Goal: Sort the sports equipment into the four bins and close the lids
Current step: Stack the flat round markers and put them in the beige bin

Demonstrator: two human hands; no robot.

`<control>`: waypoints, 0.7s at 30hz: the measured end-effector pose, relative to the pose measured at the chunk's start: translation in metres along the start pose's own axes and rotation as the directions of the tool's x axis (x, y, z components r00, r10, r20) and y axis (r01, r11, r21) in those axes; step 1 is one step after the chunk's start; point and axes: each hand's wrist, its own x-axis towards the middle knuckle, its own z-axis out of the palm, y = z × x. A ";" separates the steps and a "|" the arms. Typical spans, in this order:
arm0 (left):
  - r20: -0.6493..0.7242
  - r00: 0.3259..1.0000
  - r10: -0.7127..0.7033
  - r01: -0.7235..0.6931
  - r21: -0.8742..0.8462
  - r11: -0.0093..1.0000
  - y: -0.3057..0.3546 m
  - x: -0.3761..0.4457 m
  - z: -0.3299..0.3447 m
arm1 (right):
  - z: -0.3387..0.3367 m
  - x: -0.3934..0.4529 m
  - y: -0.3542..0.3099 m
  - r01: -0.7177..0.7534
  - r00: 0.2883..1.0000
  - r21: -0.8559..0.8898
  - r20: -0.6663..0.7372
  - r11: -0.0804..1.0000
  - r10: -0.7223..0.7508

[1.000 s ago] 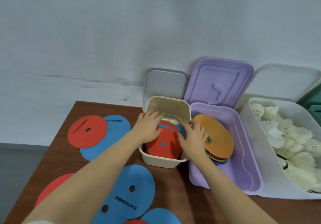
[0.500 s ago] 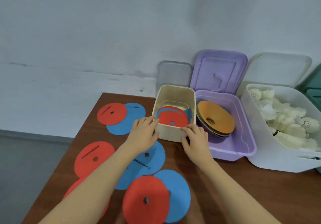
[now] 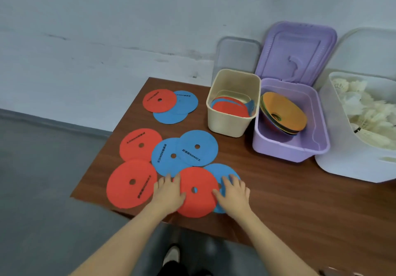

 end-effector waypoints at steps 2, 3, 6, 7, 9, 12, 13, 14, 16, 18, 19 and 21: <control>0.015 1.000 -0.023 0.023 -0.048 0.999 -0.002 -0.006 0.010 | 0.014 -0.007 0.000 -0.063 0.998 -0.006 -0.017 0.998 0.062; 0.015 1.000 -0.023 0.024 -0.066 0.998 -0.001 -0.009 0.014 | 0.020 -0.010 0.000 -0.083 0.996 0.001 -0.035 0.997 0.083; 0.004 1.000 -0.008 0.009 -0.100 0.995 0.008 -0.011 0.020 | 0.033 -0.014 -0.002 -0.115 0.989 0.073 -0.086 0.991 0.121; 0.011 1.000 -0.003 0.005 -0.107 0.994 0.011 -0.010 0.020 | 0.034 -0.015 -0.003 -0.126 0.986 0.100 -0.099 0.987 0.136; 0.025 0.999 0.039 -0.036 -0.105 0.994 0.021 -0.008 0.020 | 0.031 -0.015 -0.004 -0.149 0.977 0.165 -0.126 0.975 0.171; 0.048 0.983 0.179 -0.172 -0.124 0.977 0.041 -0.004 0.020 | 0.025 -0.014 0.002 -0.152 0.972 0.246 -0.139 0.957 0.190; 0.052 0.975 0.214 -0.206 -0.134 0.969 0.047 -0.003 0.021 | 0.024 -0.014 0.005 -0.157 0.971 0.242 -0.140 0.958 0.194; 0.051 0.971 0.234 -0.226 -0.139 0.964 0.052 -0.002 0.021 | 0.023 -0.014 0.008 -0.174 0.968 0.224 -0.140 0.959 0.209; 0.031 0.969 0.247 -0.242 -0.112 0.964 0.054 0.000 0.022 | 0.023 -0.017 0.015 -0.219 0.956 0.186 -0.157 0.958 0.249; 0.017 0.964 0.267 -0.266 -0.036 0.963 0.048 0.001 0.026 | 0.023 -0.020 0.019 -0.222 0.951 0.199 -0.173 0.955 0.257; 0.022 0.960 0.279 -0.279 -0.006 0.960 0.044 0.001 0.028 | 0.023 -0.021 0.020 -0.208 0.952 0.226 -0.178 0.952 0.250; 0.031 0.956 0.291 -0.291 -0.002 0.957 0.037 0.003 0.030 | 0.022 -0.022 0.021 -0.187 0.953 0.256 -0.187 0.948 0.238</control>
